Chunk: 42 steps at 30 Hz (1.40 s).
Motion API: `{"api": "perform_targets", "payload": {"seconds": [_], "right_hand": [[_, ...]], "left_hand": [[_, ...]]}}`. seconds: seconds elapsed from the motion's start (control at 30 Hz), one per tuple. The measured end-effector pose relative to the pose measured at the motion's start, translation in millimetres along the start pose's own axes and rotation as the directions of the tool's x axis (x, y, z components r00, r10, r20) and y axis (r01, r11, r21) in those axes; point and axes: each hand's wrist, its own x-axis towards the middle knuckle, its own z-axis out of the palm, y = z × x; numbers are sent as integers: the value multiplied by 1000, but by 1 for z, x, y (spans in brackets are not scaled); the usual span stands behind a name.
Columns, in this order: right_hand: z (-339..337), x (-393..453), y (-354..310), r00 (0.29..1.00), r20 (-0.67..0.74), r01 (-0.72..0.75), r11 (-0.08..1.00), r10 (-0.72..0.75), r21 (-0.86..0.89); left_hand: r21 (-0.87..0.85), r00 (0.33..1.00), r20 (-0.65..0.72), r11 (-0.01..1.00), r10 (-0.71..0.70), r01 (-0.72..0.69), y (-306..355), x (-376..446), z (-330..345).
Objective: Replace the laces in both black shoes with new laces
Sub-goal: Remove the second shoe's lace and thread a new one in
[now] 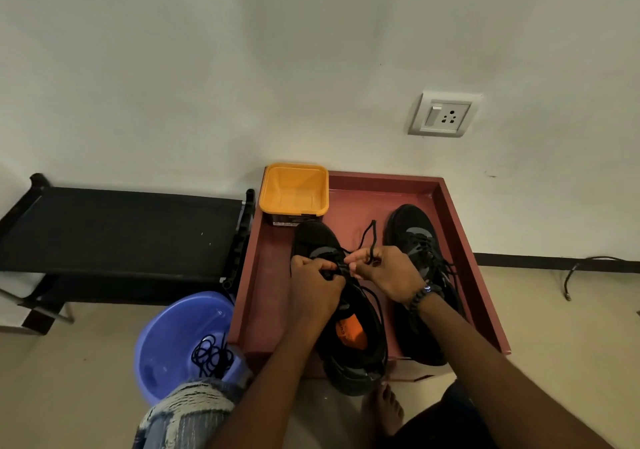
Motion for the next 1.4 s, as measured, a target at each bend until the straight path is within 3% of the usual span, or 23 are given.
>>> {"api": "perform_targets", "payload": {"seconds": [0.1, 0.27, 0.37, 0.53, 0.7, 0.97, 1.4], "right_hand": [[-2, -1, -3, 1000, -3, 24, 994, -24, -109], [-4, -1, -5, 999, 1, 41, 988, -42, -148], [-5, -1, -11, 992, 16, 123, 962, -123, -245], [-2, 5, -15, 957, 115, 283, 780, -265, -558], [4, 10, -17, 920, 244, 390, 651, -307, -651], [3, 7, -25, 917, 310, 398, 508, -251, -764], [5, 14, 0, 923, 194, 376, 676, -332, -634]], "left_hand": [[-25, 1000, -16, 1000, -12, 11, -3, 3, 3], [-17, 1000, -15, 1000, 11, -11, -5, 5, 3], [11, 1000, -11, 1000, 23, -23, -6, 6, 3], [18, 999, -10, 998, 52, -52, -7, 8, 3], [29, 997, -12, 997, 76, -76, -7, 7, 2], [43, 995, -13, 995, 94, -93, -7, 7, 1], [21, 995, -17, 995, 94, -94, -9, 8, 0]]}}
